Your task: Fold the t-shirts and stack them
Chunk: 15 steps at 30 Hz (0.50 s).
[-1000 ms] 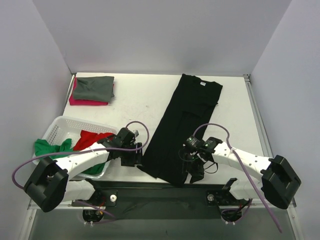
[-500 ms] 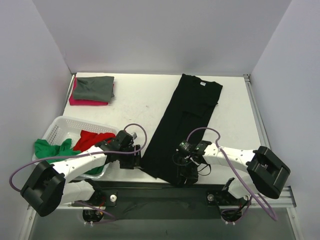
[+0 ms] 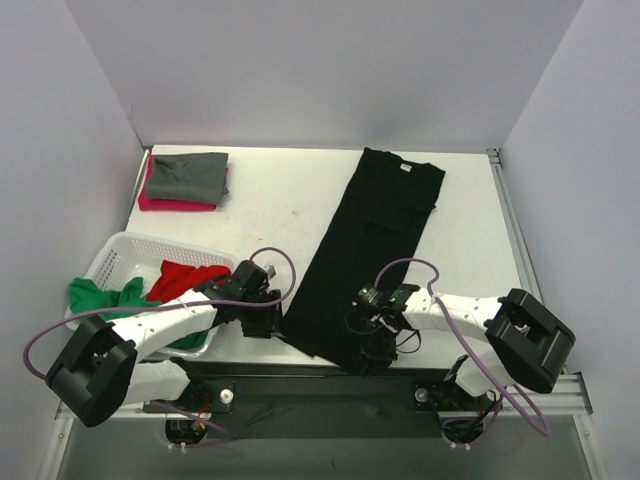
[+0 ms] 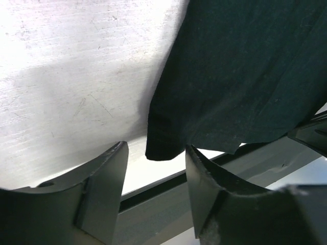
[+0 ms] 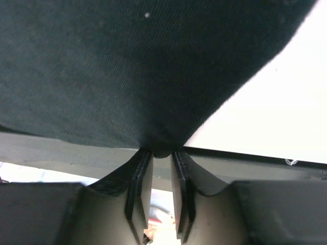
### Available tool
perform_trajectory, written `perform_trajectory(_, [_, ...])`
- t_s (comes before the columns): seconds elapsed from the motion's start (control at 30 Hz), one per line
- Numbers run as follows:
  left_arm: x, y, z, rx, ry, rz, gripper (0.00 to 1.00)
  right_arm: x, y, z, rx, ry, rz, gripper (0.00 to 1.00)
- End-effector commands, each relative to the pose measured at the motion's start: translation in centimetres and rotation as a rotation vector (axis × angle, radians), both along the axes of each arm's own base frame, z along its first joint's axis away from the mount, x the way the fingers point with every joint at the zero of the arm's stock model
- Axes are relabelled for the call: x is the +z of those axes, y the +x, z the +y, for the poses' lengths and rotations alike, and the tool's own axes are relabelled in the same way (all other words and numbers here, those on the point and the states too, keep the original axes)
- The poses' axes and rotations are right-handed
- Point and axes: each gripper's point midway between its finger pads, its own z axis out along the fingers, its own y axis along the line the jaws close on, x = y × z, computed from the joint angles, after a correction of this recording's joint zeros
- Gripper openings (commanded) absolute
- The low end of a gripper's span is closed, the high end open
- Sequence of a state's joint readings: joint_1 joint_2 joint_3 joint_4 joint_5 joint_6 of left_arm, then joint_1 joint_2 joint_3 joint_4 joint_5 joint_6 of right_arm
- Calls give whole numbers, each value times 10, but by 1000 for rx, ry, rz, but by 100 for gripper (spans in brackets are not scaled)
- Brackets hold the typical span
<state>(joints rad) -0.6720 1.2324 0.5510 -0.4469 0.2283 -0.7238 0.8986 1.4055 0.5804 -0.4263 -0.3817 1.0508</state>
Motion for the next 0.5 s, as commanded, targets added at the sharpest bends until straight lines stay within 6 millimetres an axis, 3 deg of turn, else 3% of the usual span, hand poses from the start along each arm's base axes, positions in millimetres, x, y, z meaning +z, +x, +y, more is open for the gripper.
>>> perform_trajectory(0.0, [5,9,-8,-3,-35,-25,58,-2,-2,-6,13,-50,17,19])
perform_trajectory(0.47, [-2,11,-16,-17,-59,-15,47,-3,-2,-6,22,-51,29,14])
